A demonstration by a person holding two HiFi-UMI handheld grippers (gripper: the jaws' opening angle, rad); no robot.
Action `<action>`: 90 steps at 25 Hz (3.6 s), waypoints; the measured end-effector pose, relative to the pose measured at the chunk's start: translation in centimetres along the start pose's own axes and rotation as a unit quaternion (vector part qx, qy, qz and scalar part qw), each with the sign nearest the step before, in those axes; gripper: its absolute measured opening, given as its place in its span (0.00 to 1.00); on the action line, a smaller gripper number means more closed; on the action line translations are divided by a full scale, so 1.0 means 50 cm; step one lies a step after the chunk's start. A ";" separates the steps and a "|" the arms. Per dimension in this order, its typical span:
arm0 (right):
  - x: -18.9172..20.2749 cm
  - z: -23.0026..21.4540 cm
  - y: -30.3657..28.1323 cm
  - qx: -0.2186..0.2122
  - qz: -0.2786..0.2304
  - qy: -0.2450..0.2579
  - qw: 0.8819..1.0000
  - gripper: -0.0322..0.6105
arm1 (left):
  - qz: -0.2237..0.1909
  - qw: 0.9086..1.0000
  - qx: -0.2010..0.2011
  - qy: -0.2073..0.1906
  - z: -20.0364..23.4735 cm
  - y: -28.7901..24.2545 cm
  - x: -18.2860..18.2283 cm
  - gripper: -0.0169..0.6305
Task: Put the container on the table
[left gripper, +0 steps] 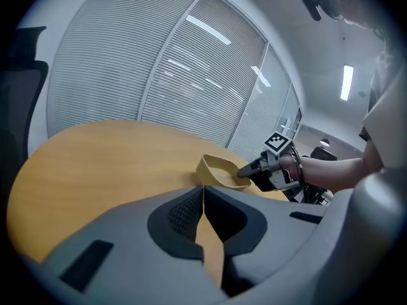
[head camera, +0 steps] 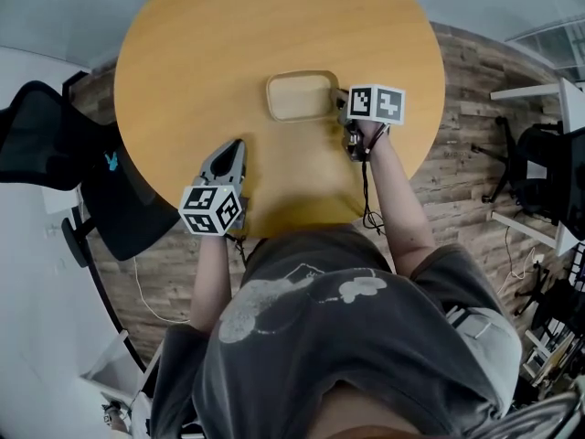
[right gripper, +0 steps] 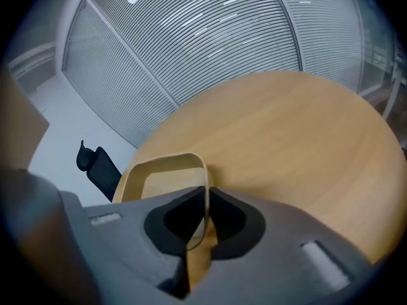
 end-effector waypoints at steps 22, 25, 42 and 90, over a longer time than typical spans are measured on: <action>-0.019 0.001 -0.058 0.011 0.007 0.013 1.000 0.08 | 0.014 1.000 -0.006 -0.002 0.016 -0.027 0.008 0.03; -0.020 0.006 -0.059 0.012 0.009 0.017 1.000 0.08 | 0.013 1.000 -0.011 0.001 0.018 -0.019 0.011 0.03; -0.021 0.018 -0.039 0.001 -0.003 0.005 1.000 0.16 | 0.011 1.000 -0.017 0.000 0.008 0.008 0.017 0.03; 0.380 0.261 0.305 -0.037 -0.064 0.057 0.996 0.15 | -0.080 0.997 0.006 -0.009 -0.119 0.482 0.148 0.03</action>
Point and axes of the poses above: the fingertips, and each gripper's own axes: y backward along the fingers, z to its left, x out of its underside, the point moved 6 cm from there along y, backward along the fingers, and after that the axes turned 2 degrees about -z, right-handed, at the moved point
